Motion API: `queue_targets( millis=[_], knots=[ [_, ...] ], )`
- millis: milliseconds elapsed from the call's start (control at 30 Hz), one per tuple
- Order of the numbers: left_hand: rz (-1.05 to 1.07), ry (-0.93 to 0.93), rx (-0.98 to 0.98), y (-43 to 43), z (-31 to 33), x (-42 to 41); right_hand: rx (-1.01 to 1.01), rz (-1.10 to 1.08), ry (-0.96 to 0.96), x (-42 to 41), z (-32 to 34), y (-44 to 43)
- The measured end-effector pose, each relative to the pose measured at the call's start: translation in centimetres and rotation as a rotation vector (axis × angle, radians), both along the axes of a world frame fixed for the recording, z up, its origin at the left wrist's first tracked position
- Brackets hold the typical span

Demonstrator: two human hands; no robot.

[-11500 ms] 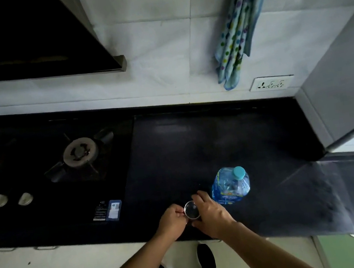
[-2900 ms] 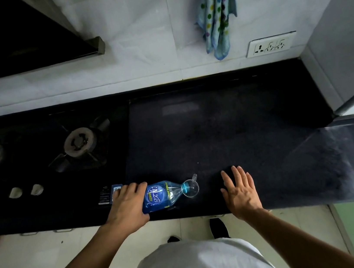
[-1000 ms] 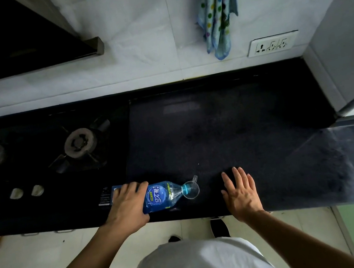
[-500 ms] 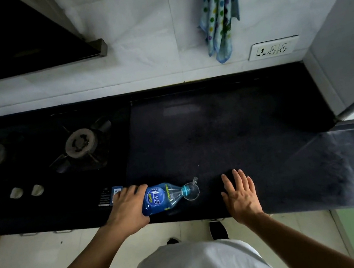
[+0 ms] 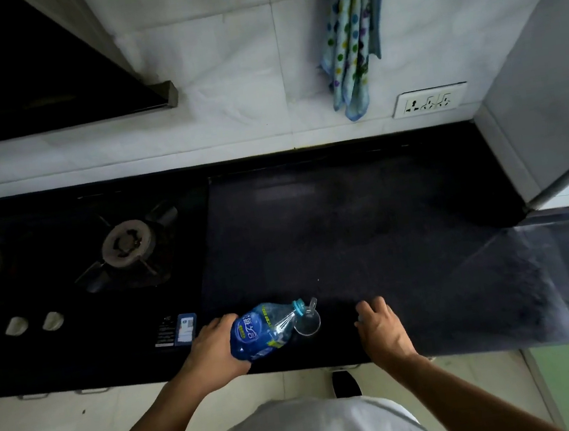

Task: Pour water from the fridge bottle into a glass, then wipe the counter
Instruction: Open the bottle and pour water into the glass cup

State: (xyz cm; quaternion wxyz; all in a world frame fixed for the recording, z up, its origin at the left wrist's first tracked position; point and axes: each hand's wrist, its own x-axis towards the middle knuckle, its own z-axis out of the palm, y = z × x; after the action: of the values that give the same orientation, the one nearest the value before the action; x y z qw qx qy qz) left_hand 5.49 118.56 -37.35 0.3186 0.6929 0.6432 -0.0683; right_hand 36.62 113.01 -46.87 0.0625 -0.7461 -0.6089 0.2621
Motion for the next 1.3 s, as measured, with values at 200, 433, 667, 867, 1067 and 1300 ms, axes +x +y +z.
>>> queue_targets(
  millis=[200, 433, 667, 867, 1067, 1300],
  knots=[
    [0.023, -0.178, 0.087, 0.7, 0.4, 0.6, 0.143, -0.334, 0.615, -1.5, 6.7, 3.1],
    [-0.045, -0.344, 0.204, 1.6, 2.6, 1.1, 0.217, -0.091, 0.813, -3.3, 14.6, 5.8],
    [-0.046, -0.441, 0.284, 2.1, 5.4, -0.2, 0.307, 0.062, 0.691, -3.8, 18.8, 6.6],
    [-0.063, -0.427, 0.334, 2.5, 6.6, -1.9, 0.259, 0.088, 0.446, -5.2, 21.5, 7.5],
    [-0.063, -0.505, 0.315, 2.9, 8.0, -2.3, 0.114, -0.049, 0.247, -7.2, 23.8, 7.3],
    [-0.094, -0.570, 0.321, 2.6, 9.4, -3.1, 0.281, 0.008, 0.318, -7.8, 24.9, 6.2]
  ],
)
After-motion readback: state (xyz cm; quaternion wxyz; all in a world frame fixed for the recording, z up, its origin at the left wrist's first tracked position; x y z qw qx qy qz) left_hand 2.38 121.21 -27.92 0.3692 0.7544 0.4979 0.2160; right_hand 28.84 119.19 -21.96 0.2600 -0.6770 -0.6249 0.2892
